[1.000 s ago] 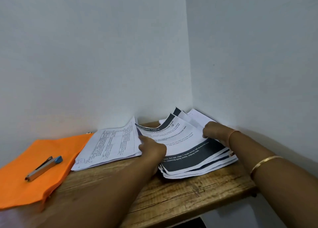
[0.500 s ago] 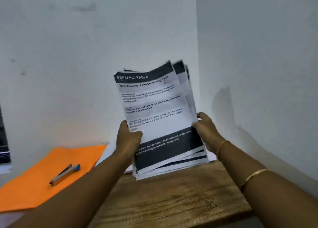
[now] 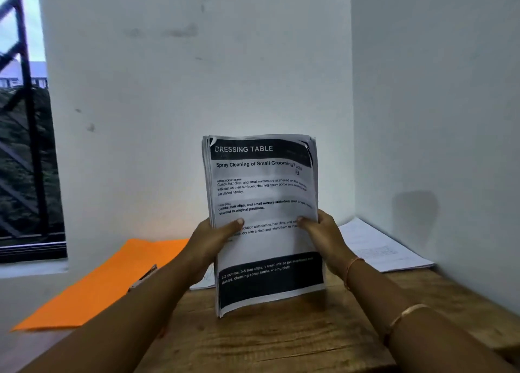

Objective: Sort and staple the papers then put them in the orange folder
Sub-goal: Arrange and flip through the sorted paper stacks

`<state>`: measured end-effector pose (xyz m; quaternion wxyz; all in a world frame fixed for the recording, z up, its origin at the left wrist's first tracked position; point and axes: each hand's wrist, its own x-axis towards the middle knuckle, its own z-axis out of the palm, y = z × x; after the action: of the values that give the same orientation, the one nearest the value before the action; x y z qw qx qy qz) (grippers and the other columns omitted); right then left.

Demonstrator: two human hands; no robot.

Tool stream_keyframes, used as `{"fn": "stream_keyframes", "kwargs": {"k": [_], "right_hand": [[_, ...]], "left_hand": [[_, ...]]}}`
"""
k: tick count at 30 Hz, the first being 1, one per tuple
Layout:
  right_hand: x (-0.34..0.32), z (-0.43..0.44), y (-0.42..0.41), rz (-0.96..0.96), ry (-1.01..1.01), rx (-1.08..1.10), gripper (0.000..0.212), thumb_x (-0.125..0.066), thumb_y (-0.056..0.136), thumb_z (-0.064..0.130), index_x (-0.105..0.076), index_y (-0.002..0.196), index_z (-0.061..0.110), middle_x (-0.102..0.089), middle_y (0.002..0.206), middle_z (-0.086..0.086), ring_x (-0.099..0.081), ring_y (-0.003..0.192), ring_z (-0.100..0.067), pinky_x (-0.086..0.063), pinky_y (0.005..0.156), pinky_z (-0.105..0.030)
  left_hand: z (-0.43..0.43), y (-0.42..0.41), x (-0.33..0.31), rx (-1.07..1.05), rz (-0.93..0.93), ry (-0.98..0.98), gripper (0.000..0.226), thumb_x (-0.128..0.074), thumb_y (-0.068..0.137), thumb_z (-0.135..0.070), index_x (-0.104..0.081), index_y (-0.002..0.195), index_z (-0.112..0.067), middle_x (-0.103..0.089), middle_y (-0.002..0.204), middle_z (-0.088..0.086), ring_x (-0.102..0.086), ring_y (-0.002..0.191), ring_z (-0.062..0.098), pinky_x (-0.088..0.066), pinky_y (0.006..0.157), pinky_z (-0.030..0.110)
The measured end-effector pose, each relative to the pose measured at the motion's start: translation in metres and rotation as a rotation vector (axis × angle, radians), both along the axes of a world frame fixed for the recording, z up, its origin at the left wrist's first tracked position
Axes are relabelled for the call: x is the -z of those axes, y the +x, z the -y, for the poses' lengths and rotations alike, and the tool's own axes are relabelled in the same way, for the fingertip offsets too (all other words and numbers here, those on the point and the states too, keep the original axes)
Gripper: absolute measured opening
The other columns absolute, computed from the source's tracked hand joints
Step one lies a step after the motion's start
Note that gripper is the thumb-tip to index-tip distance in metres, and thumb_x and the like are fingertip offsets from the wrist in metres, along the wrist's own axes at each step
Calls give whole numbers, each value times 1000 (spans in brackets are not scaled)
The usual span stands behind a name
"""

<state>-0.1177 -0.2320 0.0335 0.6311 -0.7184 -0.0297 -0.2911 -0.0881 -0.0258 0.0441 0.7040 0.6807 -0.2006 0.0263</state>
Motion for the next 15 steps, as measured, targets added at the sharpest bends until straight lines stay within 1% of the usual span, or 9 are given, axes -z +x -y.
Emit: {"fn": "stream_keyframes", "kwargs": {"k": [2,4,7,8,10,13,15], "right_hand": [[-1,0,-1,-7,8,-1,17,-49,95,7,-59,101,18,-64,90,7,-59,86,-14,-49,75,-23],[-6,-1,-2,-2,10,8,17,-49,95,5,-59,102,17,-63,89,7,-59,83,-13,-48,72,-20],[-19,-4,-3,47,15,24,18,-50,93,4,-59,100,18,-62,86,8,-59,78,-8,-48,69,-18],[-23,-6,-4,65,24,22,18,-51,93,4,-59,99,19,-63,86,8,-59,79,-9,-48,69,-19],[-26,-8,-4,83,38,15,18,-52,92,4,-60,98,19,-64,87,7,-60,82,-12,-49,73,-23],[-6,-9,-6,1,7,-14,18,-50,93,5,-61,93,20,-65,89,5,-61,85,-15,-49,77,-25],[14,-9,-6,-75,-32,-37,19,-48,95,8,-60,90,23,-66,92,6,-62,88,-13,-49,77,-23]], "left_hand": [[3,0,4,-13,22,24,27,-63,87,-23,-61,112,-16,-68,110,8,-67,96,26,-53,84,39],[6,0,1,-72,66,-9,23,-60,89,-24,-60,111,-15,-67,109,10,-66,95,27,-52,84,38],[8,-3,-12,-131,131,-85,5,-57,92,-21,-60,95,-20,-67,94,2,-65,83,20,-52,72,31],[7,-4,-17,-147,166,-96,3,-57,92,-20,-60,92,-22,-67,91,-1,-64,81,16,-52,69,29],[5,-6,-18,-158,225,-95,5,-60,90,-19,-61,91,-24,-66,90,-4,-64,81,13,-52,69,27],[-1,-5,3,-158,211,28,8,-61,89,-20,-61,97,-21,-66,93,-2,-64,83,15,-53,73,28],[-5,-2,25,-161,187,141,5,-58,91,-25,-60,95,-27,-66,95,-4,-65,90,19,-52,78,32]]}}
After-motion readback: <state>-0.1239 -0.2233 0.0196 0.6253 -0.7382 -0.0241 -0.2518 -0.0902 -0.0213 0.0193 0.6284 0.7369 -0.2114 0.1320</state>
